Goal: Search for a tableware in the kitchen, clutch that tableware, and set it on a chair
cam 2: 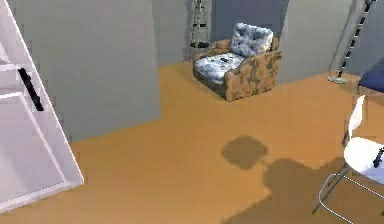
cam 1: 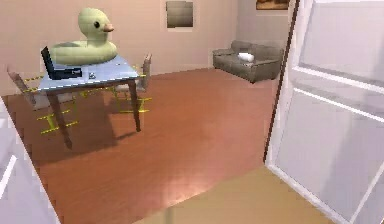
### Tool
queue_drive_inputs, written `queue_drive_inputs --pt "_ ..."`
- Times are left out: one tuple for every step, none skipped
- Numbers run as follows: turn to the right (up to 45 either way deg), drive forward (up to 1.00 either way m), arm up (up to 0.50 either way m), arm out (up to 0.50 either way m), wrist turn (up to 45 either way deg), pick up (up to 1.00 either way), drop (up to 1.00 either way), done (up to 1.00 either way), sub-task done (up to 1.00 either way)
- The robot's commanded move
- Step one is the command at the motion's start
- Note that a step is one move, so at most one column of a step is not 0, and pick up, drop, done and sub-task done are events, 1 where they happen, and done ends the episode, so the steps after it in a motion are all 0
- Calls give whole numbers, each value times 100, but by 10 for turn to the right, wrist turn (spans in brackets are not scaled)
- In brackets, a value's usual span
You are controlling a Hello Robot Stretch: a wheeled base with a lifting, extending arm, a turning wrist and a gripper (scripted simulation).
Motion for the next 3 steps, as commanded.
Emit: queue_drive_inputs --pt "0 50 0 0 0 0 0 0 0" --pt "-450 0 0 0 0 0 0 0 0" --pt "0 100 0 0 0 0 0 0 0"
